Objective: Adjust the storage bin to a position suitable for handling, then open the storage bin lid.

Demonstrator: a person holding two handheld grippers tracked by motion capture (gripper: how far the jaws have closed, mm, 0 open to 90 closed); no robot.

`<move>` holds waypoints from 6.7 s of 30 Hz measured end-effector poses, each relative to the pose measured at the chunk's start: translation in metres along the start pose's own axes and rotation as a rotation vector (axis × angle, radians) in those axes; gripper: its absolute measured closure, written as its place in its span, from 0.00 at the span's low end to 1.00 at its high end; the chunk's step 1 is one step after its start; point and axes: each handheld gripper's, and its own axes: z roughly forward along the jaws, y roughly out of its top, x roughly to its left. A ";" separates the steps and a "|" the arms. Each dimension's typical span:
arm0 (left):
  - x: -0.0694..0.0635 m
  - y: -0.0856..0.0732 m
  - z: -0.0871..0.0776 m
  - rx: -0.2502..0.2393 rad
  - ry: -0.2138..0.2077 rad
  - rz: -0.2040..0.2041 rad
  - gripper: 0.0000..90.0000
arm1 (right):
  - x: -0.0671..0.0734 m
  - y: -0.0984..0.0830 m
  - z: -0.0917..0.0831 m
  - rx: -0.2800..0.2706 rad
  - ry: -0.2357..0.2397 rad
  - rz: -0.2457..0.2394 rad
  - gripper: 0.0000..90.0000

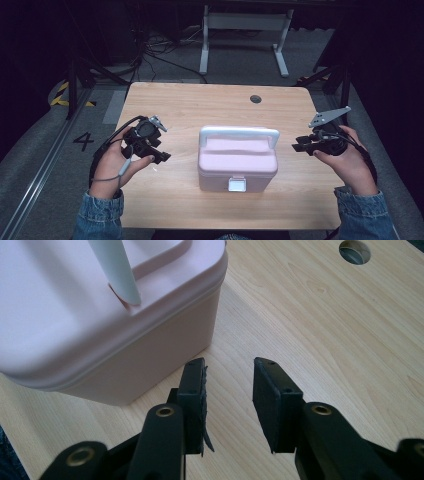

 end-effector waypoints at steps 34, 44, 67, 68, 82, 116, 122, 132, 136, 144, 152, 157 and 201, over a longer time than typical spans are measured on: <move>-0.035 0.066 0.018 -0.197 -0.109 0.120 0.54 | -0.001 -0.035 -0.015 -0.008 0.011 0.099 0.71; -0.042 0.081 0.031 -0.244 -0.065 0.106 0.59 | 0.006 -0.040 -0.006 0.028 0.021 0.098 0.71; -0.034 0.091 0.021 -0.317 -0.107 0.061 0.81 | 0.018 -0.035 -0.011 -0.145 0.083 0.083 0.71; -0.032 0.093 0.020 -0.319 -0.126 0.046 0.81 | 0.019 -0.035 -0.011 -0.155 0.095 0.075 0.72; -0.011 0.101 0.015 -0.343 -0.241 -0.060 0.80 | 0.026 -0.031 -0.014 -0.183 0.121 0.043 0.76; 0.006 0.106 0.014 -0.367 -0.306 -0.131 0.77 | 0.059 -0.008 0.006 -0.290 0.142 -0.054 0.93; 0.008 0.101 0.014 -0.367 -0.293 -0.144 0.70 | 0.060 -0.006 0.008 -0.289 0.135 -0.050 0.93; 0.007 0.090 0.003 -0.395 -0.232 -0.143 0.57 | 0.061 -0.003 0.009 -0.301 0.142 -0.052 0.94; 0.007 0.083 -0.003 -0.403 -0.219 -0.150 0.54 | 0.061 -0.002 0.009 -0.310 0.144 -0.052 0.95; 0.004 0.067 -0.010 -0.403 -0.172 -0.146 0.52 | 0.061 0.002 0.007 -0.334 0.144 -0.053 0.97; -0.006 0.048 -0.018 -0.399 -0.118 -0.121 0.51 | 0.061 0.005 0.004 -0.370 0.127 -0.052 0.99; -0.014 0.038 -0.020 -0.396 -0.086 -0.090 0.50 | 0.061 0.006 0.003 -0.381 0.120 -0.042 0.99; -0.049 0.049 0.009 -0.615 0.082 0.072 0.53 | 0.044 0.021 -0.004 -0.492 0.121 0.117 1.00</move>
